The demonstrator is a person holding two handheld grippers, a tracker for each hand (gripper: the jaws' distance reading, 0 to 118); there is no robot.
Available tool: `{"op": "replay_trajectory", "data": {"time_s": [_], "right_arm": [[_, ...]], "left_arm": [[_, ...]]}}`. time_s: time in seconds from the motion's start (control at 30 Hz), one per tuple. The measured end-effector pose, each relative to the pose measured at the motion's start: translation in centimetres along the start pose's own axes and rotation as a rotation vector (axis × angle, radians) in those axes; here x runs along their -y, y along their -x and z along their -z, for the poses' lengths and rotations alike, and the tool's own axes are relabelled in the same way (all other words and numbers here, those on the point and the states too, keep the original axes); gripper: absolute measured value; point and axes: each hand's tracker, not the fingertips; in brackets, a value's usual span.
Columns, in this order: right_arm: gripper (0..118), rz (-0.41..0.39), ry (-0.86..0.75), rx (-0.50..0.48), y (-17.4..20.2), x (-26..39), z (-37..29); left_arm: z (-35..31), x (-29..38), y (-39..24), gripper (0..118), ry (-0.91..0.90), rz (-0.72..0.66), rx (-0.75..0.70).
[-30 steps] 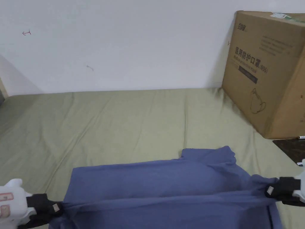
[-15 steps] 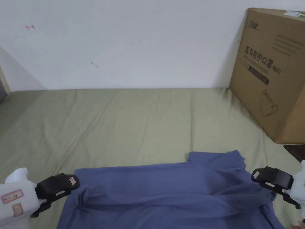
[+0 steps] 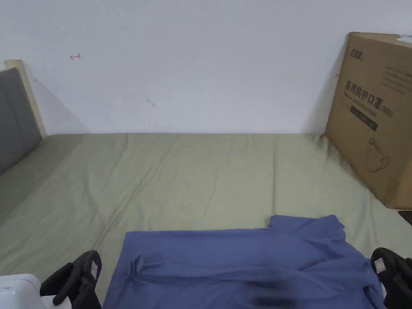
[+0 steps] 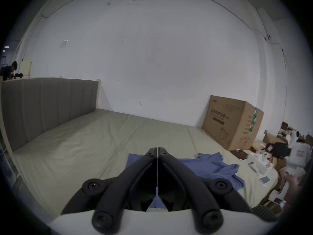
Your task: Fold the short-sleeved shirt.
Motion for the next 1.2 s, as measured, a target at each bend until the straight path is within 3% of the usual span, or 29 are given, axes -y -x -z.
{"op": "replay_trajectory", "data": {"time_s": [0.1,0.27,0.37,0.4,0.47,0.5,0.6,0.7,0.87,0.9,0.97,1.03,1.07,1.1,1.13,1.17,1.2], "right_arm": [[0,0.006,0.014,0.022,-0.4,-0.6,0.1],[0,0.113,0.056,0.022,-2.1,-1.1,1.1],[0,0.136,0.091,0.008,-2.7,-0.9,1.6],[0,0.137,0.112,0.008,-2.8,-0.8,1.8],[0,0.138,0.149,0.005,-3.2,-0.5,2.2],[0,0.134,0.161,0.01,-3.2,-0.3,2.2],[0,0.121,0.194,0.026,-3.7,0.1,2.8],[0,0.118,0.224,0.043,-4.4,0.3,3.3],[0,0.143,0.244,0.085,-6.3,0.3,3.9],[0,0.149,0.246,0.096,-6.8,0.4,3.9],[0,0.175,0.26,0.098,-8.1,0.7,4.0],[0,0.229,0.313,0.083,-9.7,1.0,4.6],[0,0.256,0.345,0.087,-10.5,1.2,5.1],[10,0.284,0.385,0.121,-11.4,1.4,5.7],[43,0.302,0.442,0.141,-12.2,1.6,6.6],[43,0.315,0.476,0.149,-13.1,1.8,7.4],[58,0.334,0.546,0.137,-14.2,2.4,8.7]], "left_arm": [[2.5,-1.8,1.1,0,0.142,0.003,-0.018],[14.0,0.2,6.9,0,0.831,-0.126,-0.112],[17.8,4.0,9.7,0,0.934,-0.159,-0.148],[18.8,5.0,10.3,20,0.944,-0.137,-0.183],[20.4,7.7,11.0,107,0.994,-0.119,-0.196],[21.0,8.7,11.2,117,0.972,-0.115,-0.192],[22.7,11.8,11.4,114,1.051,-0.017,-0.249],[23.1,15.3,12.0,118,1.074,-0.012,-0.245],[22.1,14.3,9.4,118,1.041,0.009,-0.301],[21.6,13.8,8.9,110,1.027,0.01,-0.304],[20.1,13.2,7.9,78,0.963,0.058,-0.269],[19.2,11.6,7.3,9,0.917,0.109,-0.218],[18.8,11.1,7.7,2,0.926,0.056,-0.167],[18.4,10.3,8.3,2,0.901,-0.022,-0.107],[18.4,9.1,8.2,2,0.897,-0.069,-0.11],[18.3,8.6,8.3,2,0.888,-0.069,-0.124],[18.1,7.9,8.5,2,0.873,-0.049,-0.138]]}}
